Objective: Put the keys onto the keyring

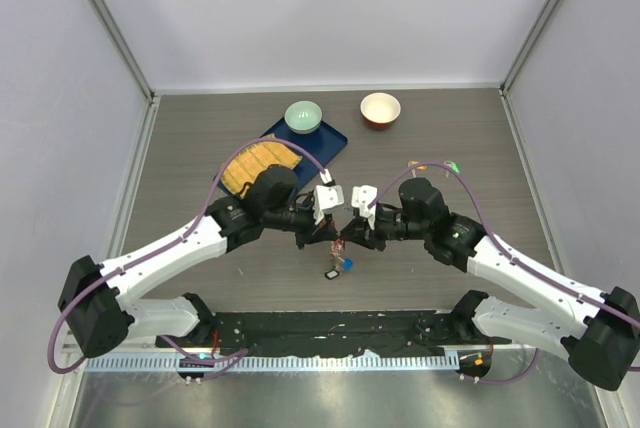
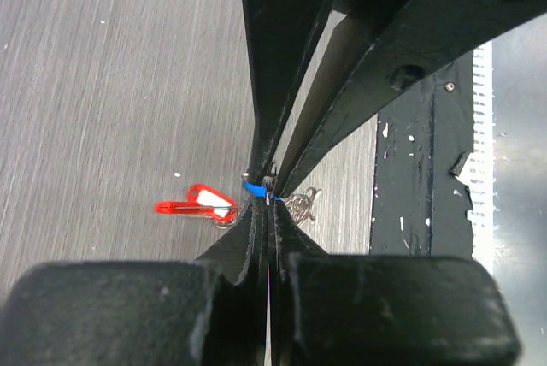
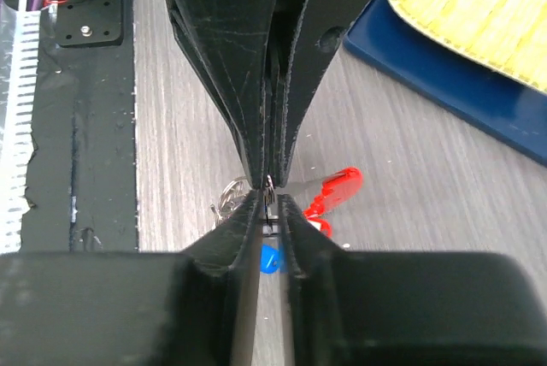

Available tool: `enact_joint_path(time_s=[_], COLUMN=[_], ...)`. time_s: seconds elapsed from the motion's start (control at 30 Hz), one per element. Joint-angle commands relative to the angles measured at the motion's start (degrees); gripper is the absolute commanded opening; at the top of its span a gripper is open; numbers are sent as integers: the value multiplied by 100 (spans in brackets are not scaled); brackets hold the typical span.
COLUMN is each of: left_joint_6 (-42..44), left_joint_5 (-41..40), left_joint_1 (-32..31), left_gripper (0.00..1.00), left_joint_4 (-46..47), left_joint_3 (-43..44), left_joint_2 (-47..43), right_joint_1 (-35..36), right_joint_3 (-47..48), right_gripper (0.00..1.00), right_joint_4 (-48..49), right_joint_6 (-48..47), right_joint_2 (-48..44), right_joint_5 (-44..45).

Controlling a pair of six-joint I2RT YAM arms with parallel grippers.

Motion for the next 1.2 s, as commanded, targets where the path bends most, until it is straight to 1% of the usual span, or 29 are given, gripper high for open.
enact_joint_path(time_s=[0.0,0.07,0.13,0.17,0.23,0.27,0.37,0.47,0.63,0.9,1.03,1.17], left_joint_6=[-158,-271,-377,-482,-615,-719,-869,-958,-958,-975,-975,-1019], left_joint_5=[-308,-502,-598,-616,-651,-660,-704,-713,-740,-713,-775,-827], left_joint_1=[15,15,15,15,15,15,15,15,15,15,15,15], left_gripper=[0,0,0,0,0,0,0,0,0,0,0,0], left_joint_4=[326,564,1021,1353,1672,2021,2576,2859,2877,2903,2903,2930], left_joint_3=[-6,-224,-410,-593,-770,-936,-1148,-1315,-1342,-1351,-1360,-1360], left_joint_2=[-280,-473,-596,-710,-807,-886,-1010,-1133,-1177,-1160,-1186,-1195], right_joint_1=[38,38,38,38,20,20,11,11,3,3,3,3], right_joint_3=[130,121,112,103,103,112,130,182,253,235,244,253], right_gripper=[23,27,29,31,31,31,31,31,31,29,29,30], right_joint_4=[539,565,574,574,539,522,478,443,293,267,241,249], right_joint_6=[267,364,460,496,496,505,514,496,452,417,452,522], right_joint_2=[-357,-454,-586,-622,-640,-622,-465,-350,-209,-156,-165,-305], right_joint_5=[408,602,883,971,1086,1078,868,674,516,568,524,664])
